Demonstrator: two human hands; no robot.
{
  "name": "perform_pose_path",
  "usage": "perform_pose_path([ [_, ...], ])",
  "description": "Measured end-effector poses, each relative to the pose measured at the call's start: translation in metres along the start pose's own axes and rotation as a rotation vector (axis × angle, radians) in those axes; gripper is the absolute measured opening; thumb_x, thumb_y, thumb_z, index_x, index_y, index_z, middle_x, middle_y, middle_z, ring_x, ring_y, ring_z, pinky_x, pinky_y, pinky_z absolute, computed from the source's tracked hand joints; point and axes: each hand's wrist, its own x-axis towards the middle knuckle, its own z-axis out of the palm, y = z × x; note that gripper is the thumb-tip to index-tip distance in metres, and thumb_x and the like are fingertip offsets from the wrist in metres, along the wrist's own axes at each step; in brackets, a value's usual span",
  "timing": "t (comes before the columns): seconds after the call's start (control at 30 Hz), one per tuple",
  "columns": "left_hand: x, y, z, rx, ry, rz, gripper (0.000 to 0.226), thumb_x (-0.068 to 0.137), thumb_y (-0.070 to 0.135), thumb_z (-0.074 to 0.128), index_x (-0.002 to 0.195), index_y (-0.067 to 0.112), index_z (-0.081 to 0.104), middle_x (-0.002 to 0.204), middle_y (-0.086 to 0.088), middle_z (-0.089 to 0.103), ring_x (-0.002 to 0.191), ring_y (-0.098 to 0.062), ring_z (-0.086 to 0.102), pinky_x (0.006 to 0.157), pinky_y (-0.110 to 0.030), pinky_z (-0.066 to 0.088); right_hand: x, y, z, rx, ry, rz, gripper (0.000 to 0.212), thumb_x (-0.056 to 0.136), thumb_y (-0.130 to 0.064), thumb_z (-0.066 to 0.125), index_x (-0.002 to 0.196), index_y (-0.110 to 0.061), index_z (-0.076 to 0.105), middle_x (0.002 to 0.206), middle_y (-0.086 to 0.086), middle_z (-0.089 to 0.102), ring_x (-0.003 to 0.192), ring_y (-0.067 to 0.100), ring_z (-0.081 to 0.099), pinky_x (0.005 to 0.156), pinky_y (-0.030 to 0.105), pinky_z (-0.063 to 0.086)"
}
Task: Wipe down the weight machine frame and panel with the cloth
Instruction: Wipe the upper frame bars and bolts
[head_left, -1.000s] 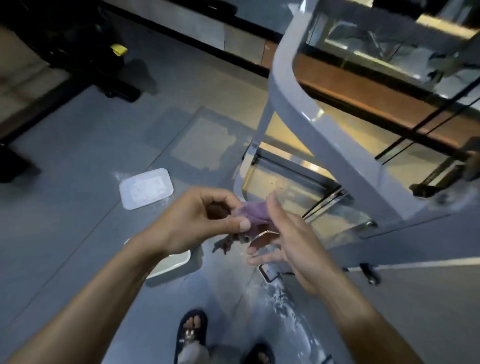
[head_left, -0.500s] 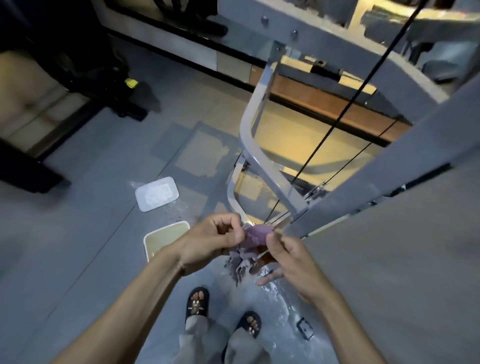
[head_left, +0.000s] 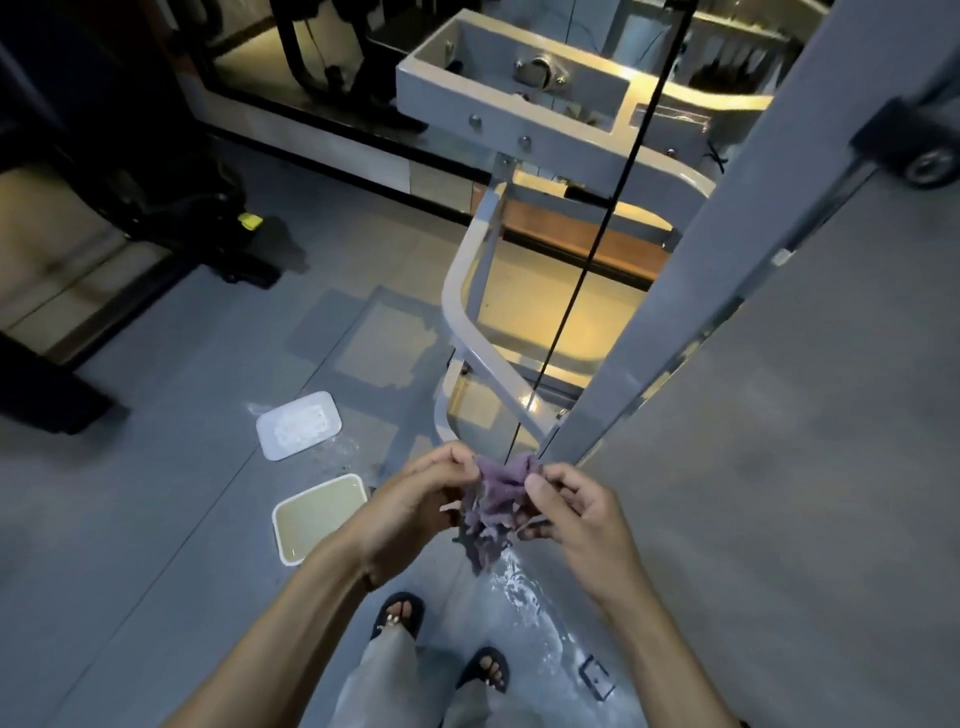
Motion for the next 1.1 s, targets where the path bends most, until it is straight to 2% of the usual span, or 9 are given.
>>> perform_pose_path([
  [0.17,0.013,0.021,-0.022,0.138,0.187,0.079,0.023,0.103,0.027,0.054,0.089,0.008,0.056,0.088,-0.021,0.054,0.084,-0.032,0.047,0.067,-0.038,0.038,0.005,-0.003,-0.002,-0.094,-0.025,-0.032,0.016,0.098,-0.014,0.065,0.083,-0.008,0.067,0.078,0.012,0.067,0.074,0.015,0.062,0.074,0.027,0.051],
  [0.27,0.021,0.041,-0.033,0.399,0.088,0.134,0.024,0.107,0.031,0.051,0.099,0.008,0.055,0.087,-0.022,0.062,0.075,-0.030,0.056,0.069,-0.044,0.042,0.013,-0.009,0.006,-0.200,-0.069,-0.029,0.014,0.093,-0.008,0.063,0.080,-0.011,0.061,0.069,0.015,0.060,0.063,0.014,0.056,0.059,0.020,0.046],
  [0.3,0.024,0.049,-0.035,0.456,0.034,0.160,0.023,0.106,0.029,0.052,0.099,0.007,0.055,0.084,-0.013,0.064,0.074,-0.026,0.058,0.069,-0.041,0.044,0.015,-0.014,0.011,-0.180,-0.095,-0.012,0.004,0.090,-0.012,0.062,0.087,-0.015,0.063,0.077,0.018,0.063,0.067,0.015,0.059,0.061,0.020,0.047],
  [0.47,0.050,0.078,-0.051,0.510,-0.276,0.151,0.016,0.107,0.018,0.052,0.093,0.011,0.056,0.083,-0.001,0.058,0.077,-0.010,0.052,0.070,-0.021,0.043,0.036,-0.032,0.035,0.016,-0.253,0.035,0.051,0.084,-0.014,0.065,0.135,-0.015,0.058,0.126,0.005,0.070,0.116,0.013,0.066,0.091,0.022,0.052],
  [0.57,0.064,0.087,-0.068,0.416,-0.293,0.109,0.016,0.103,0.024,0.058,0.093,0.013,0.059,0.082,-0.007,0.060,0.072,-0.016,0.052,0.063,-0.027,0.042,0.045,-0.037,0.046,0.043,-0.203,0.055,0.037,0.088,-0.018,0.069,0.120,-0.001,0.065,0.109,0.020,0.072,0.097,0.030,0.069,0.086,0.033,0.054],
  [0.7,0.078,0.088,-0.080,0.401,-0.219,0.056,0.013,0.102,0.024,0.061,0.094,0.014,0.061,0.077,-0.009,0.059,0.055,-0.013,0.046,0.048,-0.025,0.033,0.046,-0.037,0.062,0.100,-0.119,0.116,0.040,0.088,-0.029,0.076,0.099,0.008,0.065,0.084,0.016,0.062,0.075,0.025,0.054,0.064,0.036,0.042],
  [0.87,0.088,0.067,-0.099,0.024,-0.134,-0.262,0.054,0.100,0.055,0.048,0.125,0.009,0.062,0.107,-0.008,0.071,0.089,-0.022,0.063,0.078,-0.033,0.053,0.045,-0.036,0.080,0.464,0.132,0.100,0.035,0.094,-0.019,0.070,0.123,0.000,0.069,0.126,0.024,0.069,0.115,0.035,0.066,0.102,0.046,0.050],
  [1.0,0.074,0.039,-0.107,-0.153,-0.244,-0.457,0.082,0.096,0.073,0.039,0.132,0.004,0.066,0.119,-0.015,0.067,0.104,-0.028,0.066,0.084,-0.039,0.061,0.045,-0.042,0.085,0.548,0.258,0.071,0.027,0.092,-0.021,0.066,0.110,-0.004,0.075,0.113,0.022,0.072,0.100,0.027,0.070,0.081,0.034,0.058],
  [1.1,0.066,0.028,-0.110,-0.349,-0.327,-0.477,0.089,0.096,0.075,0.040,0.144,0.002,0.055,0.148,-0.024,0.051,0.141,-0.042,0.046,0.120,-0.059,0.031,0.047,-0.047,0.088,0.593,0.294,0.051,0.031,0.093,-0.021,0.059,0.115,-0.002,0.070,0.110,0.018,0.075,0.096,0.022,0.074,0.070,0.029,0.059],
])
